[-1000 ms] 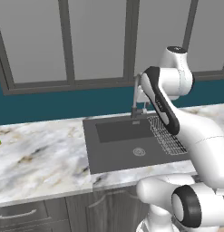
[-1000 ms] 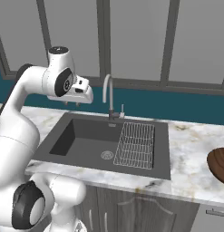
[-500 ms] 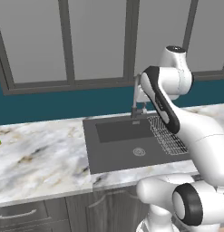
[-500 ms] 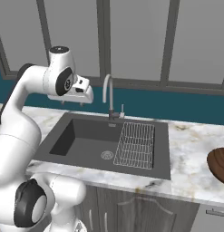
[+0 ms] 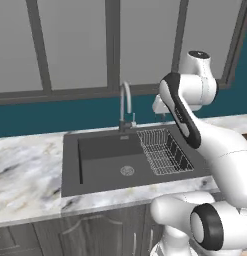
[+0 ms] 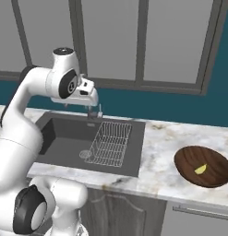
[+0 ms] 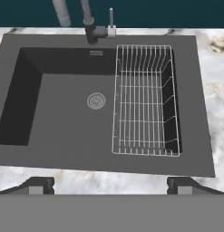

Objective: Move the glass cup from next to the sink to the open cabinet. Then, move the bowl with the lemon wedge to the fridge to clear the area for faucet cleaning.

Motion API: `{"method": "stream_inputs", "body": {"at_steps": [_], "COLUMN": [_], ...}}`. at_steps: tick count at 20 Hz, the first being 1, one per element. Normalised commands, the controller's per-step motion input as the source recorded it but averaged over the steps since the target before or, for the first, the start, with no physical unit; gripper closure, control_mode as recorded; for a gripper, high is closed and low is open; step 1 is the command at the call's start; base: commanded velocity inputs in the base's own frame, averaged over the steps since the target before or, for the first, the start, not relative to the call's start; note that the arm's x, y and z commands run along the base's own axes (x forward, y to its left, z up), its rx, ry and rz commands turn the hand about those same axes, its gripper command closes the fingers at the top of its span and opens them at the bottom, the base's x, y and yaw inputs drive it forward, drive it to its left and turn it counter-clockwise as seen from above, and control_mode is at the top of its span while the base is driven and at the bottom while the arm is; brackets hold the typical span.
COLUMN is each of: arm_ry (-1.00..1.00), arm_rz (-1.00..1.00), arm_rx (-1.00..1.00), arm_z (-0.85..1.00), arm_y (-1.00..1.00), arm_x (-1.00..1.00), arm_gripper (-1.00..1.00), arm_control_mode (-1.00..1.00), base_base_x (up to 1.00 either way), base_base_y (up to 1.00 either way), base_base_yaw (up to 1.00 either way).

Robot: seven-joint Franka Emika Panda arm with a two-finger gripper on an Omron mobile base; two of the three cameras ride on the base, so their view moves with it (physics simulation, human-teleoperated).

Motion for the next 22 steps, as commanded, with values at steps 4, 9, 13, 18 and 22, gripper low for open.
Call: {"method": "stream_inputs", "body": {"at_steps": [4,9,13,18,22], "arm_ry": [0.0,0.0,0.0,0.0,0.0], "arm_rz": [0.0,0.0,0.0,0.0,-0.03], "arm_rx": [0.0,0.0,0.0,0.0,0.02], "arm_z": [0.0,0.0,0.0,-0.09,-0.15], "arm_y": [0.0,0.0,0.0,-0.35,-0.4], "arm_x": [0.0,0.0,0.0,-0.09,-0.15], "arm_gripper": [-1.0,-1.0,-1.0,-1.0,-1.0], "arm_control_mode": [1.0,1.0,1.0,-1.0,-1.0], "base_base_x": [-0.05,-0.2,-0.22,-0.14,0.0], "base_base_y": [-1.0,-1.0,-1.0,-0.59,0.0], "base_base_yaw": [0.0,0.0,0.0,0.0,0.0]}}
